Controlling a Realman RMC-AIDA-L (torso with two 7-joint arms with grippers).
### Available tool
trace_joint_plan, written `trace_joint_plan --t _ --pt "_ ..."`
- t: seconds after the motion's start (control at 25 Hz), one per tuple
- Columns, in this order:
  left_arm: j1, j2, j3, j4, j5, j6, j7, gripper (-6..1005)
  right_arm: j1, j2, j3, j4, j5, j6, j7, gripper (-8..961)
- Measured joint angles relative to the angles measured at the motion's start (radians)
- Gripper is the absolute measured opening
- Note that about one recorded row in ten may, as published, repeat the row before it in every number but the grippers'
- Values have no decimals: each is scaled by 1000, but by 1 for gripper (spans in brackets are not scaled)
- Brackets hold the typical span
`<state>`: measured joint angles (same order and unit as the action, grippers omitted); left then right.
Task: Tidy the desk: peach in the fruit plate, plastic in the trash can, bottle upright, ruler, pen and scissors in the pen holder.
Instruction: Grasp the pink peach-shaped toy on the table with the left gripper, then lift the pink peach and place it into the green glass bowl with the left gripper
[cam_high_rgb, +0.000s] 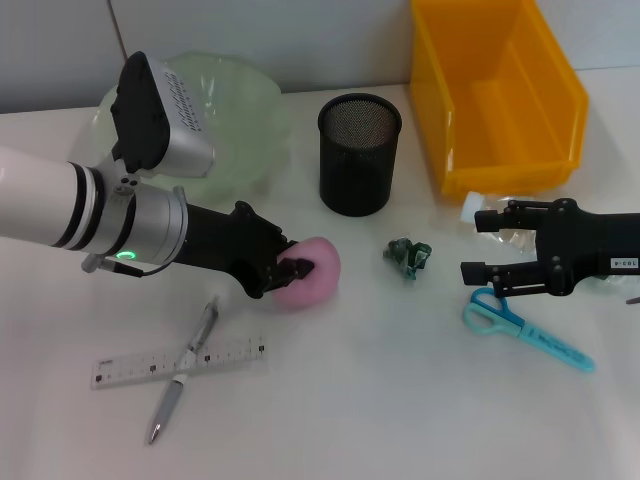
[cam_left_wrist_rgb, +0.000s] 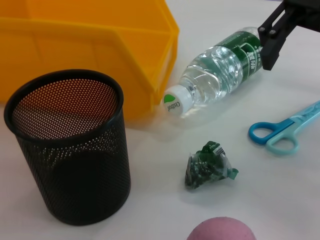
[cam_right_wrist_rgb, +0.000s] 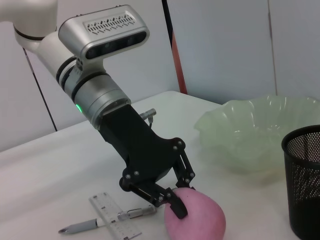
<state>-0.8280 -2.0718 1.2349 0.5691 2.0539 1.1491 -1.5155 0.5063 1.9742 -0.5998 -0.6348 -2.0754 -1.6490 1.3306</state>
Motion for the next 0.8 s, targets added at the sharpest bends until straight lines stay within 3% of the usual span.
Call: trace_joint_plan --t 0.72,0.8 --pt "1 2 -13 4 -16 2 7 105 4 0 -1 0 0 0 0 835" --pt "32 7 -80 56 -35 33 9 95 4 0 0 0 0 1 0 835"
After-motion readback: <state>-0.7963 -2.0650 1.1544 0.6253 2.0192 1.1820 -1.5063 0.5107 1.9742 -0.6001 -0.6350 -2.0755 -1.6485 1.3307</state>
